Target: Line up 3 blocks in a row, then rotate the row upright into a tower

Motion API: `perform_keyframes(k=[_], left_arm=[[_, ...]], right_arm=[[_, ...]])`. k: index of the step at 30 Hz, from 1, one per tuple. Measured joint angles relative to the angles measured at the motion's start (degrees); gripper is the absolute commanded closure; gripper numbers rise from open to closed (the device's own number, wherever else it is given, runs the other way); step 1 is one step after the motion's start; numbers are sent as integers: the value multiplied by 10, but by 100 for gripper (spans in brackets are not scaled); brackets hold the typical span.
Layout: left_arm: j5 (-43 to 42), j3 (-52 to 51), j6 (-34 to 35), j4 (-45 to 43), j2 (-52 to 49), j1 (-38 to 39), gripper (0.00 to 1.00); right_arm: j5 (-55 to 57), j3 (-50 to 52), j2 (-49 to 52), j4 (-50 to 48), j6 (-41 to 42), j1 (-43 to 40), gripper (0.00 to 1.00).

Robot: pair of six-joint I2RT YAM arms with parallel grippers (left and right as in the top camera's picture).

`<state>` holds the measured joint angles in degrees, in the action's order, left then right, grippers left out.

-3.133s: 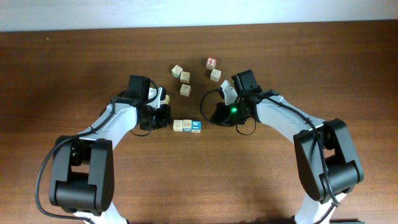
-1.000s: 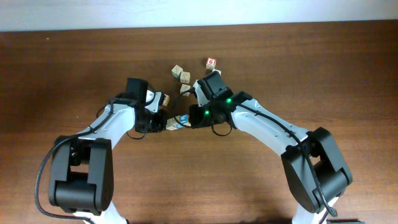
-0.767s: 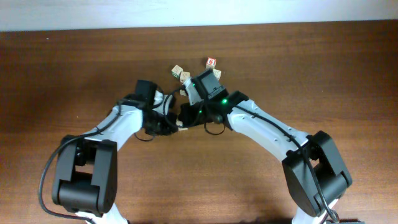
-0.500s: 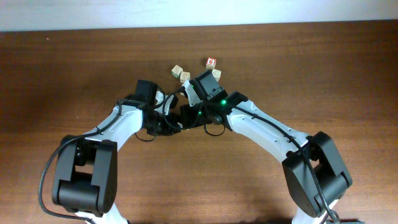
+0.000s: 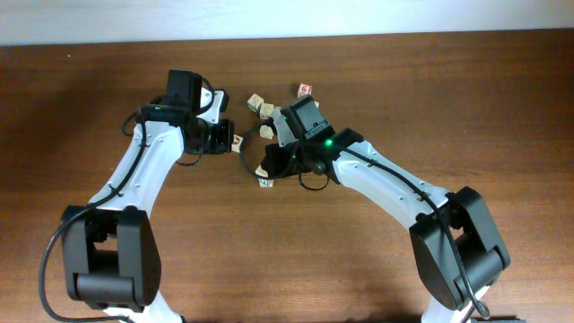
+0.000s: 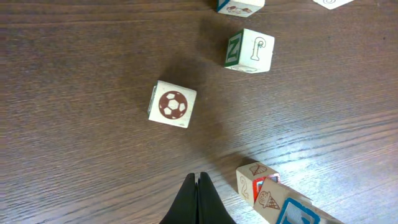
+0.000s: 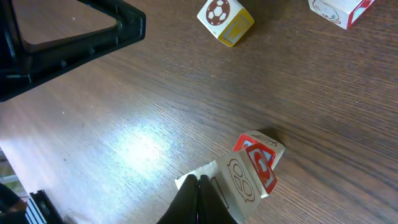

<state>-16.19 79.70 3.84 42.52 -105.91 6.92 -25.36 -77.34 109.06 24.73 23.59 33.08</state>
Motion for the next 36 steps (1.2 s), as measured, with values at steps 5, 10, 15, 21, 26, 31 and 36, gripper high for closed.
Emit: perform_keyframes(k=[5,10,15,21,26,31,36], left_arm=[[4,0,0,0,0,0,100],[6,0,0,0,0,0,100],[28,108,0,80,31,-28,92],[100,179,-6,103,225,-49,37],[160,180,-11,144,343,-51,1],[169,180,-10,186,379,-51,1],[169,180,-10,232,378,-51,1]], right_arm=[[0,-23,0,18,-10,0,96],[0,-55,0,33,-18,-1,96],[7,-113,-49,115,-56,-30,87],[61,-131,-211,187,-88,-70,54],[169,-131,-369,261,-100,-83,1],[230,-133,-526,323,-103,-83,1],[241,-133,-590,336,-103,-83,1]])
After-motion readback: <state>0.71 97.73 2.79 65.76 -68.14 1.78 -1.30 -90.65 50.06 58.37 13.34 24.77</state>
